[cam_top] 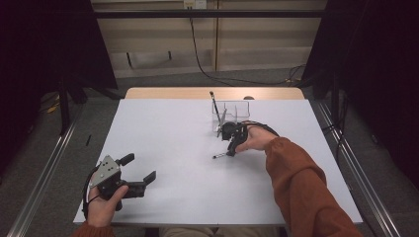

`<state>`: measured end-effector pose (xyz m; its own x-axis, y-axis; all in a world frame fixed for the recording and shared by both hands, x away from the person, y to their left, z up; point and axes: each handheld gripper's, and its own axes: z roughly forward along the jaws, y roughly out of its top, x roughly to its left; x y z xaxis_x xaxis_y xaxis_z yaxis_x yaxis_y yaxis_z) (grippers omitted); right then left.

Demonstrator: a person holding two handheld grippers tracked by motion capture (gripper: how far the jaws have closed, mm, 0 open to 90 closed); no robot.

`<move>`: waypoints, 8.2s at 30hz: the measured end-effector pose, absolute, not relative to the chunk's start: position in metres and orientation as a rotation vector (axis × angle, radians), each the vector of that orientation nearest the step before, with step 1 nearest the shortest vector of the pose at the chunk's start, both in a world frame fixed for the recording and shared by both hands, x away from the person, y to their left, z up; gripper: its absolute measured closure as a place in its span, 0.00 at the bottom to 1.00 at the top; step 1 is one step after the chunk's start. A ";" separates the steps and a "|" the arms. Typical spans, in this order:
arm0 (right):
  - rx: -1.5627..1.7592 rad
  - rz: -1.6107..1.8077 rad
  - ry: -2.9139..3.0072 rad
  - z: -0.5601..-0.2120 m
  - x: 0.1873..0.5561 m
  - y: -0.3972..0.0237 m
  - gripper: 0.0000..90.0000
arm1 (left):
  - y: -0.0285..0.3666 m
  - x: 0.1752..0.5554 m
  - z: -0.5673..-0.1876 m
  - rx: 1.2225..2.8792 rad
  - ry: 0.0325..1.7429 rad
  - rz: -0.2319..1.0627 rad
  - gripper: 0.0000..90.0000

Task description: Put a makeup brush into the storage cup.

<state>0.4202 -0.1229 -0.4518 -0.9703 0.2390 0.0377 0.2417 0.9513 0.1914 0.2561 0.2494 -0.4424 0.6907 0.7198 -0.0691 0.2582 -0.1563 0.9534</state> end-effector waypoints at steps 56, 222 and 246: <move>-0.601 -0.647 -3.027 -0.417 0.415 -0.147 0.94 | 0.251 0.257 -0.442 1.729 0.794 0.495 0.02; -1.288 -2.046 -2.557 -0.365 0.469 -0.152 0.94 | 0.250 0.257 -0.442 1.733 0.778 0.497 0.02; -1.294 -1.959 -2.591 -0.392 0.461 -0.151 0.94 | 0.250 0.257 -0.441 1.731 0.776 0.497 0.02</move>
<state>0.4615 -0.1515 -0.3922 -0.6723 0.7262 0.1438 0.3363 0.1265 0.9332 0.2565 0.2499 -0.4414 0.6955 0.7163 -0.0570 0.2478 -0.1646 0.9547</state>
